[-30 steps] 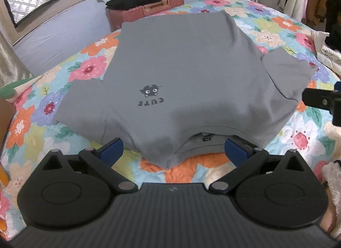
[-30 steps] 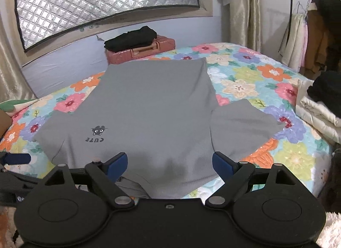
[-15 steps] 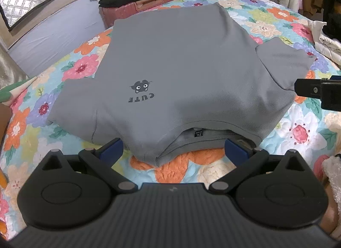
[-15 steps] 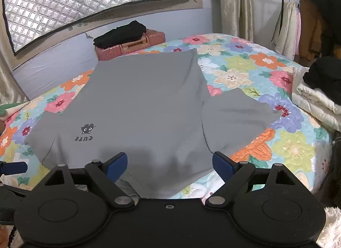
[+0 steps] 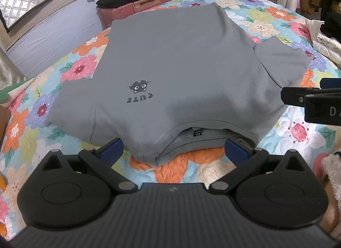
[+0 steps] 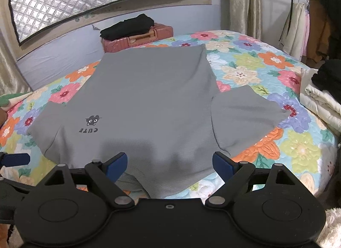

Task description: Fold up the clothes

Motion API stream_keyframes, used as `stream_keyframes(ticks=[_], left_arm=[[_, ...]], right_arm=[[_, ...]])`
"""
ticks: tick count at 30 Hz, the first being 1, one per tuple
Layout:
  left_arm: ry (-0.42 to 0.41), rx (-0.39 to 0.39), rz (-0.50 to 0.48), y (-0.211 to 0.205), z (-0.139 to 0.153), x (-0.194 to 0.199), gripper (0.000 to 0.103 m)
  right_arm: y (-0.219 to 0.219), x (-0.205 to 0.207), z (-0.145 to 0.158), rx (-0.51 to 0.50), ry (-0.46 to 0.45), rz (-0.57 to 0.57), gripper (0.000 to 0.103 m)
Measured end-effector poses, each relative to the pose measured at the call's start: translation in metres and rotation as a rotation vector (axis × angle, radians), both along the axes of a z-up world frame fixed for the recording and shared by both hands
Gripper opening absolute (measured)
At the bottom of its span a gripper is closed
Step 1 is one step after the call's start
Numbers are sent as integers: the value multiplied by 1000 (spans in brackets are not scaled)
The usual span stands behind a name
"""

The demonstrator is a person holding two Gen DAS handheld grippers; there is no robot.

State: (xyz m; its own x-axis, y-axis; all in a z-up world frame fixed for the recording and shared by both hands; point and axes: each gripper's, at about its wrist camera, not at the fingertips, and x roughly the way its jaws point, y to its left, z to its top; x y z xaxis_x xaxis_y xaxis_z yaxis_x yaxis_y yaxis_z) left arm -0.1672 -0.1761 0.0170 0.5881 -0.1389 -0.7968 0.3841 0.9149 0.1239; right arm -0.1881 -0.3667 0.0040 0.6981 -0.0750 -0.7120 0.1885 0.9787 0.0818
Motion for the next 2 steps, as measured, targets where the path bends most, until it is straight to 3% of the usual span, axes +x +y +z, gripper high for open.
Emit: stream_keyframes(ticks=[2], left_arm=[[6,-2,4,1,0,1,103]], right_arm=[[1,0,1,-2,-1,3,90]])
